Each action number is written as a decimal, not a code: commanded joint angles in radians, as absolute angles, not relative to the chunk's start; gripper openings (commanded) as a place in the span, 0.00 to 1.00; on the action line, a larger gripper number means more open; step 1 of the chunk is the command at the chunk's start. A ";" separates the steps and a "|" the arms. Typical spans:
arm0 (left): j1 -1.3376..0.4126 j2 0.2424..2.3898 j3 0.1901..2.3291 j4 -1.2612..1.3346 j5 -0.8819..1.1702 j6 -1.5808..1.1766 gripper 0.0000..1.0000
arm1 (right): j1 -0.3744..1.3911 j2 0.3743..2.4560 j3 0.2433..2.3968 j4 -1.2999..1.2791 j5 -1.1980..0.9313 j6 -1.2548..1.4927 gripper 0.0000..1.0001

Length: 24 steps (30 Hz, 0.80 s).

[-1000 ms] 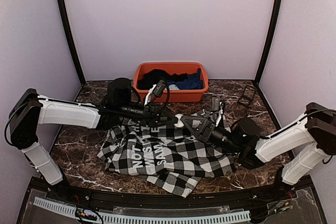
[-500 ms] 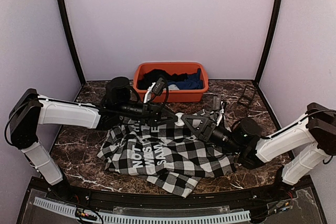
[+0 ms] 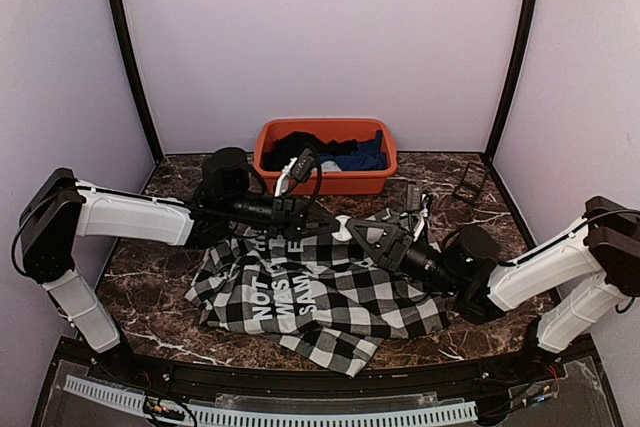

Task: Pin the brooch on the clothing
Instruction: Pass from the right arm to the left

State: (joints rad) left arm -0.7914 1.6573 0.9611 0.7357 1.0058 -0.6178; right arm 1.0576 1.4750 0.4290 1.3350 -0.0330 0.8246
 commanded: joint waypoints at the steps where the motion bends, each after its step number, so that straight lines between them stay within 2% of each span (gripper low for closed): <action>1: -0.805 1.651 0.952 0.788 1.050 -0.632 0.21 | 1.058 1.466 0.407 1.493 -0.005 0.829 0.00; 4: -0.805 1.653 0.946 0.810 1.053 -0.647 0.26 | 1.057 1.470 0.400 1.506 0.015 0.841 0.00; 9: -0.806 1.659 0.945 0.843 1.065 -0.673 0.25 | 1.053 1.479 0.397 1.525 0.018 0.853 0.00; 16: -0.810 1.665 0.943 0.884 1.085 -0.703 0.13 | 1.043 1.505 0.388 1.577 0.025 0.886 0.00; 19: -0.810 1.667 0.941 0.896 1.089 -0.711 0.12 | 1.038 1.515 0.390 1.591 0.022 0.899 0.00; 21: -0.811 1.667 0.941 0.900 1.090 -0.719 0.19 | 1.035 1.518 0.390 1.595 0.024 0.903 0.00; 24: -0.810 1.668 0.940 0.910 1.092 -0.723 0.22 | 1.032 1.520 0.391 1.597 0.025 0.910 0.00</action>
State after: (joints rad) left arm -0.7959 1.6829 0.9508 0.8257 1.0245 -0.7113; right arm 1.0512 1.4948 0.4099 1.3773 -0.0257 0.8936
